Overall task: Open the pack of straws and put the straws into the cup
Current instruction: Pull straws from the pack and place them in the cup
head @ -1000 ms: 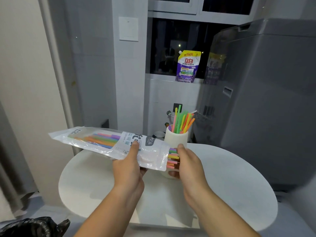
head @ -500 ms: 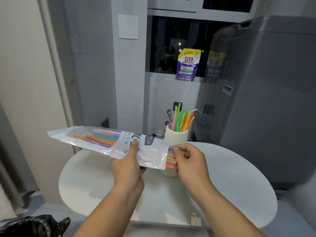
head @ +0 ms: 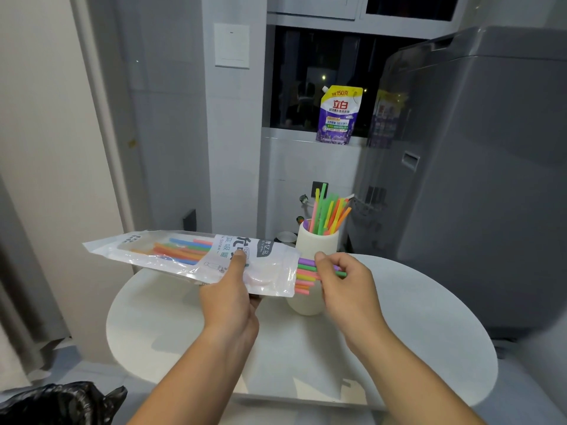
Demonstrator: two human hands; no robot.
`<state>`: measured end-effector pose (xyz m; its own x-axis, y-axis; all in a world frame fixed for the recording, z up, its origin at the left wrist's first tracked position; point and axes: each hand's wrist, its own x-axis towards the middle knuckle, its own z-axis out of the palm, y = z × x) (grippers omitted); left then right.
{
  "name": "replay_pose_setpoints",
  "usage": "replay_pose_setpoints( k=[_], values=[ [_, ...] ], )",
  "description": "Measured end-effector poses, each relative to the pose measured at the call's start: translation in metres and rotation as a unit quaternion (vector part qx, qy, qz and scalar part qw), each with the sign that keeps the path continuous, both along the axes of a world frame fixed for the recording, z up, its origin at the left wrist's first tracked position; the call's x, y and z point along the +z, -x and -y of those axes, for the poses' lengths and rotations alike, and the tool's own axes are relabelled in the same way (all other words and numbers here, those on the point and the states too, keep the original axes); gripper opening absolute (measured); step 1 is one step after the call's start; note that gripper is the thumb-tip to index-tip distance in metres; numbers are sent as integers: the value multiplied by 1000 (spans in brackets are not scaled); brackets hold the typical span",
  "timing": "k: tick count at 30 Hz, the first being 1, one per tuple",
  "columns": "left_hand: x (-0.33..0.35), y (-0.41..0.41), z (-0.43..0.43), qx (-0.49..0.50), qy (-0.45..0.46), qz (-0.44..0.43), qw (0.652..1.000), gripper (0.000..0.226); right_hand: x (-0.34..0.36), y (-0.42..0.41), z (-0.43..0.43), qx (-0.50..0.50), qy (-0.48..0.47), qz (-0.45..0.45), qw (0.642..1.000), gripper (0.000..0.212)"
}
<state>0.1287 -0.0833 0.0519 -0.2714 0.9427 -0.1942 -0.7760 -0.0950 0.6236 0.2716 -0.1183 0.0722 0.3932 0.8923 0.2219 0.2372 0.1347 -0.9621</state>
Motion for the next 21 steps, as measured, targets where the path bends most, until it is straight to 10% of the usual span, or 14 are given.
replay_pose_setpoints(
  k=[21],
  values=[
    [1,-7,6,-9,0,32,999,37,1,1,1,63,-35,-252,965,22]
  ],
)
